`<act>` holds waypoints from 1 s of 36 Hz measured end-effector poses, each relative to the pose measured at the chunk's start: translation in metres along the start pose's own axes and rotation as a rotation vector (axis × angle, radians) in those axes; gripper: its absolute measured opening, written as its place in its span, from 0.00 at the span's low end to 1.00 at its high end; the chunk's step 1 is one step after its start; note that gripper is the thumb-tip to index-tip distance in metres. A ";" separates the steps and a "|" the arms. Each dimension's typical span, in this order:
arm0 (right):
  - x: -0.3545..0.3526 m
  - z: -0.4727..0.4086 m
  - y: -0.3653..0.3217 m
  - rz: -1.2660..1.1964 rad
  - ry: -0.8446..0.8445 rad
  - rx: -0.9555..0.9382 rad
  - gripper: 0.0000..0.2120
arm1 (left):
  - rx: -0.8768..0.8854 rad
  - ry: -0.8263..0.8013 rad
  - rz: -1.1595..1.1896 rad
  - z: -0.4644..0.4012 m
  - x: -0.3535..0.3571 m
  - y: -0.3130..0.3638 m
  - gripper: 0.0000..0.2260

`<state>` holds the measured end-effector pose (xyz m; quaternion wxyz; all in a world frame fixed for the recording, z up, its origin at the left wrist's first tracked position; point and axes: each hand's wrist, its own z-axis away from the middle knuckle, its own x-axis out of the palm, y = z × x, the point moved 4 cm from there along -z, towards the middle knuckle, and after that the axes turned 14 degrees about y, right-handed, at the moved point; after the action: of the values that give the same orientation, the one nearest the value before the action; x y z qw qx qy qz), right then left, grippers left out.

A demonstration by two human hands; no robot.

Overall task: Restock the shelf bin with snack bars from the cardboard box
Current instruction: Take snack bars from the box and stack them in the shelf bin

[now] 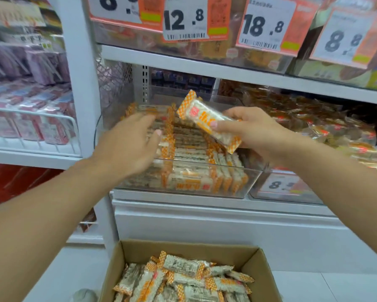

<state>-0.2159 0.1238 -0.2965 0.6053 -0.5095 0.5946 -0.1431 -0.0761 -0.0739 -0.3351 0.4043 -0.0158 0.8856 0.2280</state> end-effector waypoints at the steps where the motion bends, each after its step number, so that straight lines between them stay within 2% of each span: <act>1: 0.008 -0.015 -0.001 0.019 -0.008 -0.007 0.17 | 0.014 -0.086 -0.082 0.002 0.009 -0.010 0.24; 2: 0.015 -0.030 -0.001 0.063 -0.010 -0.014 0.18 | 0.025 -0.151 -0.148 0.005 0.015 -0.015 0.29; 4: 0.027 -0.058 0.002 0.141 -0.040 0.021 0.28 | 0.021 -0.233 -0.233 0.006 0.023 -0.022 0.33; 6: 0.039 -0.083 0.010 0.229 -0.110 0.075 0.36 | 0.003 -0.286 -0.281 0.006 0.025 -0.024 0.30; 9: 0.054 -0.106 0.020 0.416 -0.191 -0.015 0.38 | 0.031 -0.286 -0.336 0.005 0.026 -0.022 0.26; 14: 0.063 -0.122 0.018 0.609 -0.277 -0.170 0.37 | 0.039 -0.273 -0.370 0.006 0.029 -0.023 0.30; 20: 0.078 -0.131 0.033 0.673 -0.335 -0.084 0.41 | 0.046 -0.293 -0.364 0.005 0.028 -0.024 0.33; 22: 0.084 -0.130 0.033 0.635 -0.308 -0.074 0.40 | 0.035 -0.303 -0.363 0.005 0.026 -0.023 0.34; 25: 0.094 -0.131 0.035 0.548 -0.252 -0.069 0.38 | 0.018 -0.321 -0.352 0.006 0.028 -0.023 0.31; 28: 0.105 -0.127 0.041 0.586 -0.236 -0.138 0.37 | 0.014 -0.334 -0.352 0.005 0.028 -0.022 0.27; 31: 0.104 -0.126 0.047 0.723 -0.253 -0.198 0.44 | 0.011 -0.356 -0.338 0.004 0.028 -0.021 0.27; 33: 0.101 -0.125 0.044 0.687 -0.252 -0.183 0.45 | -0.003 -0.375 -0.329 0.005 0.028 -0.021 0.27; 35: 0.099 -0.125 0.037 0.579 -0.140 -0.177 0.41 | -0.005 -0.382 -0.334 0.005 0.027 -0.021 0.27; 36: 0.097 -0.129 0.037 0.489 -0.024 -0.140 0.38 | -0.004 -0.373 -0.327 0.005 0.026 -0.021 0.27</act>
<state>-0.3188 0.0072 -0.3525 0.5921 -0.3929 0.7014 0.0552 -0.0854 -0.0865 -0.3647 0.5921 -0.1174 0.7810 0.1604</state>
